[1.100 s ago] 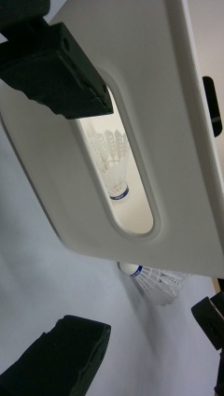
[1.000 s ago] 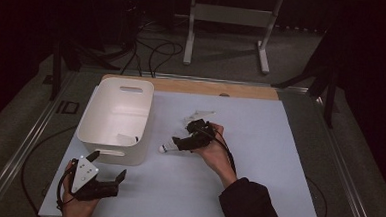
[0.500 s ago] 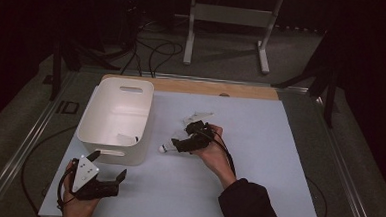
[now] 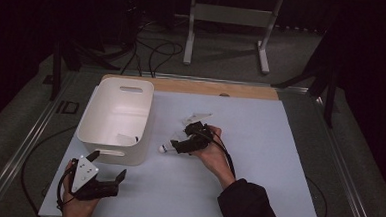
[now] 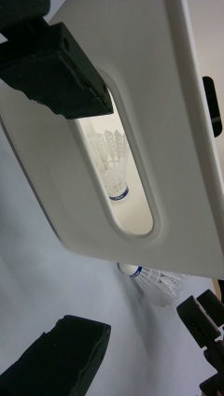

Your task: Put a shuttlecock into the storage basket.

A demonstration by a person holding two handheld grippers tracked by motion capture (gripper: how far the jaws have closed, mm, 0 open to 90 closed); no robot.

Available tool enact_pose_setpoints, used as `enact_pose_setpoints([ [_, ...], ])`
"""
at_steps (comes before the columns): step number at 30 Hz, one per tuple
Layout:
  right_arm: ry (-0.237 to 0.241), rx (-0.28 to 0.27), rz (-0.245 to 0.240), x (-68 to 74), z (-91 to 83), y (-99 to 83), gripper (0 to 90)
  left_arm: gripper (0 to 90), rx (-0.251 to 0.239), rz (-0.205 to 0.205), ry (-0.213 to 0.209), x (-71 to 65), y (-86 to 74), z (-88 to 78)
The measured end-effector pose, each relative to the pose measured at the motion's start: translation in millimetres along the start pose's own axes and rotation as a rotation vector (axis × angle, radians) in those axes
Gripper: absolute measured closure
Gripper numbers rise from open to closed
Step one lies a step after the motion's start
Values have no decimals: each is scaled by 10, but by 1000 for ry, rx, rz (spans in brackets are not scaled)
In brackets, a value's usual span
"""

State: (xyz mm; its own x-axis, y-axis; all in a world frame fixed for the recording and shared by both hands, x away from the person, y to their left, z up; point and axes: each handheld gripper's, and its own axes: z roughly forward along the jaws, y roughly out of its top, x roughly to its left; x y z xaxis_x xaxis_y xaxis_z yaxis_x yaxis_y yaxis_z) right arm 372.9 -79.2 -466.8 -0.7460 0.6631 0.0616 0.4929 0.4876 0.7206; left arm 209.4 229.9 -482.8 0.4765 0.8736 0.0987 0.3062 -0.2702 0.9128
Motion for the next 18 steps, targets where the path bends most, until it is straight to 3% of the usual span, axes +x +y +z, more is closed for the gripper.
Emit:
enact_pose_setpoints([
  [18, 37, 49, -21, 68, 112, -23, 213, 0, 0, 2, 0, -4, -1, -4],
])
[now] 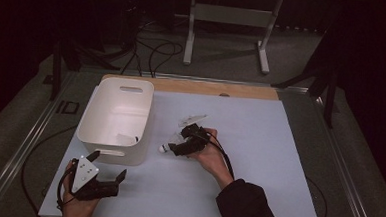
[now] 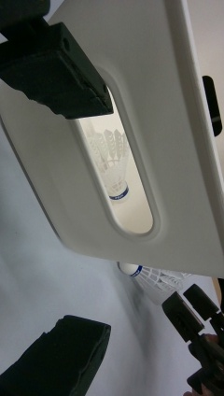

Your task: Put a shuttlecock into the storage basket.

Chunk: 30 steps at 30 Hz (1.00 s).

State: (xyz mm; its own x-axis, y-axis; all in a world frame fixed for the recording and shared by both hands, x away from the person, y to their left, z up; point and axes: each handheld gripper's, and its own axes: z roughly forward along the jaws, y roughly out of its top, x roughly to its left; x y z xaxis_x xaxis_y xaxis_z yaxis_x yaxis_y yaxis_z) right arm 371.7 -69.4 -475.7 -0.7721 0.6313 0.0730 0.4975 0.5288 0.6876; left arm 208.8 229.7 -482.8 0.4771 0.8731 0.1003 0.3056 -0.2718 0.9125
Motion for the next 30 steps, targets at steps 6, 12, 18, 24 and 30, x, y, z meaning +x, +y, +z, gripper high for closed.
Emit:
enact_pose_setpoints([
  [6, 12, 22, -5, 7, 58, -4, 305, 1, 0, 0, 0, 1, 0, 0],
  [12, 35, 38, 1, -3, 112, -13, 430, 1, -1, -1, 1, 1, 0, -1],
  [18, 72, 50, 11, -13, 163, -24, 537, 0, -2, -2, 1, 2, 0, -1],
  [24, 105, 43, -16, 48, 177, -13, 691, 1, -1, -2, 1, 1, 0, 0],
  [30, 124, 40, -46, 95, 184, -5, 821, 1, -1, -2, 1, 1, -1, 0],
])
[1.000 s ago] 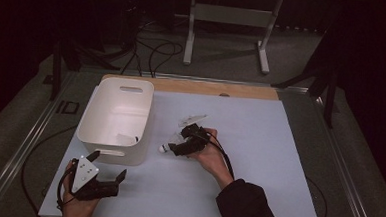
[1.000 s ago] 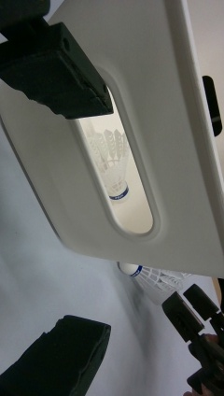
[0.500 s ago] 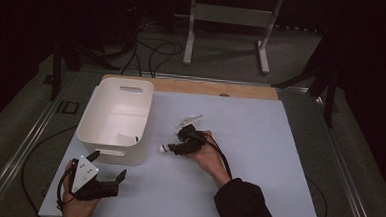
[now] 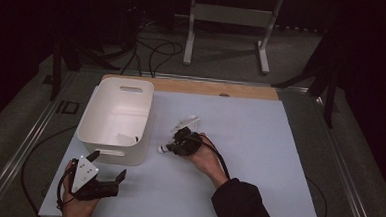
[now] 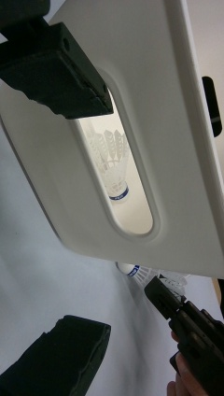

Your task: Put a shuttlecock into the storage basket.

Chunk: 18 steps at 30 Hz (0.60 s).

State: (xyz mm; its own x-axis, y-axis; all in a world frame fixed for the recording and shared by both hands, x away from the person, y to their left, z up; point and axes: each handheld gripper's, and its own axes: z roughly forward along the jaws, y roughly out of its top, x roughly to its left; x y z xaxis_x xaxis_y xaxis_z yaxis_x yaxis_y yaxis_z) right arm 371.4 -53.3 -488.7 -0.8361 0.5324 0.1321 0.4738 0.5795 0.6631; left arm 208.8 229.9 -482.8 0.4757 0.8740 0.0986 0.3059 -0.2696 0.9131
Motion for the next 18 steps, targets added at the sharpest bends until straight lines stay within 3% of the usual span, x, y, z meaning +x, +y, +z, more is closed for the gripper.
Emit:
enact_pose_setpoints([
  [1, 5, -3, -12, 29, -10, 8, 879, 1, -1, 1, 0, 1, 0, 0],
  [3, 4, 2, -30, 47, -16, 15, 889, 1, 0, 0, 0, 1, 0, 1],
  [18, -22, -9, -50, 80, -70, 26, 891, 1, 0, 0, 0, 0, 0, 0],
])
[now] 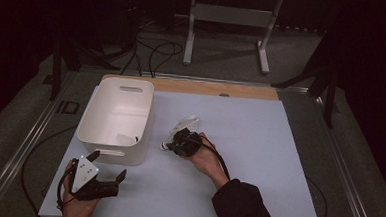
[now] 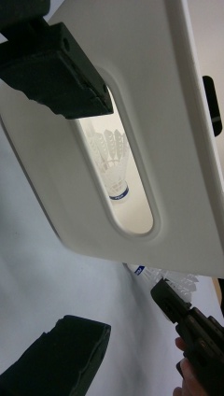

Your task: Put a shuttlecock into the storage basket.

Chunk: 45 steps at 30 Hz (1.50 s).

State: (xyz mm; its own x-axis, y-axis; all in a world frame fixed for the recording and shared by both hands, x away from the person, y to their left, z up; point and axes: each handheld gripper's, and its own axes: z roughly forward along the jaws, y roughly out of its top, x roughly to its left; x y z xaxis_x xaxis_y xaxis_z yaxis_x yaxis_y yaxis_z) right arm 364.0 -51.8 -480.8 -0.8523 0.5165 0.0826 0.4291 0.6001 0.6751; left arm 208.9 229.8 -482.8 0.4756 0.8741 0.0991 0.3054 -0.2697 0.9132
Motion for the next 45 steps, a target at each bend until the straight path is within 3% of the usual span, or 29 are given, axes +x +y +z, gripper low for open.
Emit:
enact_pose_setpoints([
  [22, -3, -32, -29, 52, -108, 30, 892, 1, 1, 2, -1, -1, 0, 0],
  [45, -34, -56, -18, 92, -233, 91, 893, 1, 2, 3, -2, -2, 1, 1],
])
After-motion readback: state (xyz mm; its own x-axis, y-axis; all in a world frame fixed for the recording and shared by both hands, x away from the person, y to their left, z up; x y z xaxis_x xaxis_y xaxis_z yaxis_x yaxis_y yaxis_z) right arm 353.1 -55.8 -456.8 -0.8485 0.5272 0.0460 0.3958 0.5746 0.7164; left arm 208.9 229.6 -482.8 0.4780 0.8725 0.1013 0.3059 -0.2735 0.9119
